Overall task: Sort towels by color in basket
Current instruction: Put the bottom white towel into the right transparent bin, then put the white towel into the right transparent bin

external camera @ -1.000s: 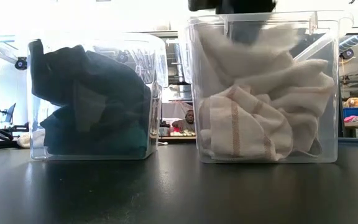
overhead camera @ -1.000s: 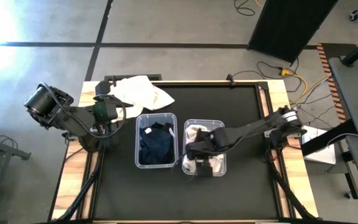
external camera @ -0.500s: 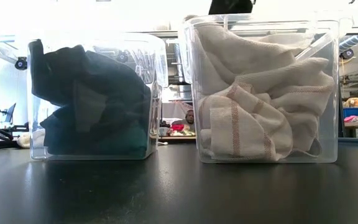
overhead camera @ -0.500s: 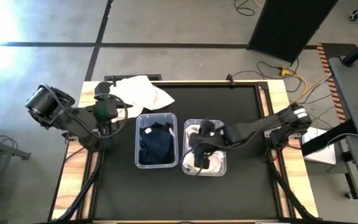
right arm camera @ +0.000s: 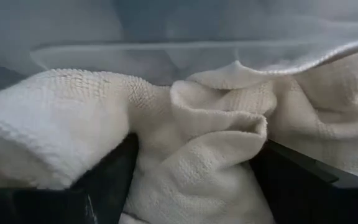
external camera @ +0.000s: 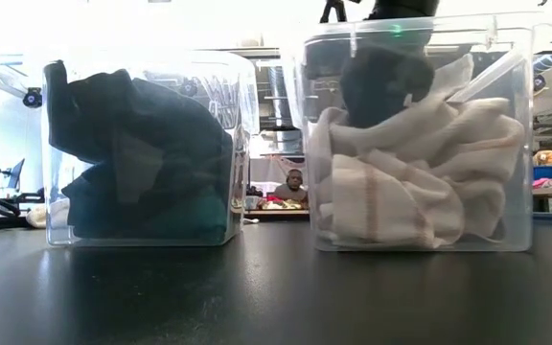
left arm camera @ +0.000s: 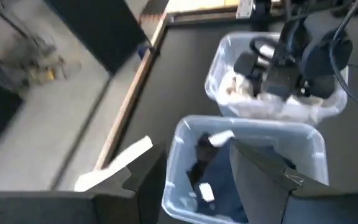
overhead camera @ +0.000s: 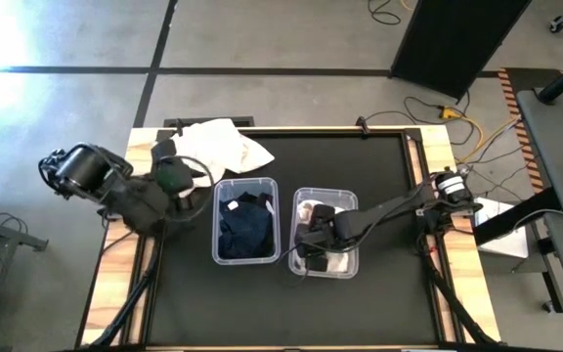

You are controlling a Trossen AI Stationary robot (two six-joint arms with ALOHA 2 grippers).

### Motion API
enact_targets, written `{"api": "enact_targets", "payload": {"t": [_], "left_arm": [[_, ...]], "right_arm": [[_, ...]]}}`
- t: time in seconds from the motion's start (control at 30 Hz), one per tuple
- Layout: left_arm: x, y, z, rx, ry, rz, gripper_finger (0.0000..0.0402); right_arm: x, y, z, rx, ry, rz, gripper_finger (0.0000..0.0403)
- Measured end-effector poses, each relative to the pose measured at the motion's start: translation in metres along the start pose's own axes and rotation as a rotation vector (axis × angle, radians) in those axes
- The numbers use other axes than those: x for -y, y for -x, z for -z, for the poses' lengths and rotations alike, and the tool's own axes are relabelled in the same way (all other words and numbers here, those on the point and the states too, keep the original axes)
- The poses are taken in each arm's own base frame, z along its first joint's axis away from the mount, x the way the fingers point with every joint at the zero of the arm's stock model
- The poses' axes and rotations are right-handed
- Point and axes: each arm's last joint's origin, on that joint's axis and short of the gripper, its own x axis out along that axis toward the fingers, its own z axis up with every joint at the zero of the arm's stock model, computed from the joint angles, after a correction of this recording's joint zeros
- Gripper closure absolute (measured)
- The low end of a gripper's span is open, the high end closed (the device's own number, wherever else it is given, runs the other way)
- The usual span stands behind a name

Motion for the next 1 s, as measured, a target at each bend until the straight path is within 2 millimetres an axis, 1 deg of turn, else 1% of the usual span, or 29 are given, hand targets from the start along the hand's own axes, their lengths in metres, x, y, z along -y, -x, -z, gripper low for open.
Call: {"api": "enact_targets", "payload": {"t": [0.13,0.2,0.27,0.33,0.47,0.57,0.67,0.73,0.83,1.0], "left_arm": [[-0.011,-0.012,0.012,-0.081,0.09,0.003,0.0239],[-0.018,-0.021,0.019,-0.125,0.126,-0.035,0.0239],[-0.026,-0.033,0.028,-0.181,0.166,-0.07,0.0239],[-0.035,-0.048,0.037,-0.258,0.207,-0.109,0.0239],[-0.055,-0.087,0.057,-0.453,0.298,-0.172,0.0239],[-0.077,-0.115,0.077,-0.592,0.312,-0.258,0.0239],[-0.101,-0.14,0.098,-0.696,0.389,-0.268,0.0239],[-0.118,-0.156,0.111,-0.719,0.491,-0.244,0.0239],[-0.144,-0.176,0.135,-0.748,0.625,-0.269,0.0239],[-0.178,-0.209,0.172,-0.793,0.727,-0.346,0.0239]], "right_arm": [[0.003,0.02,-0.005,0.034,0.014,-0.019,0.01],[0.006,0.036,-0.008,0.058,0.024,-0.042,0.0095],[0.009,0.058,-0.012,0.11,0.017,-0.072,0.009],[0.014,0.079,-0.014,0.168,0.006,-0.094,0.0085],[0.022,0.109,-0.011,0.242,-0.014,-0.119,0.0074],[0.026,0.129,-0.006,0.286,-0.036,-0.144,0.0069],[0.024,0.142,0.004,0.266,-0.038,-0.201,0.0072],[0.019,0.148,0.01,0.264,-0.024,-0.214,0.0077],[0.012,0.158,0.017,0.285,0.005,-0.234,0.0086],[0.0,0.164,0.024,0.29,0.006,-0.26,0.0101]]}}
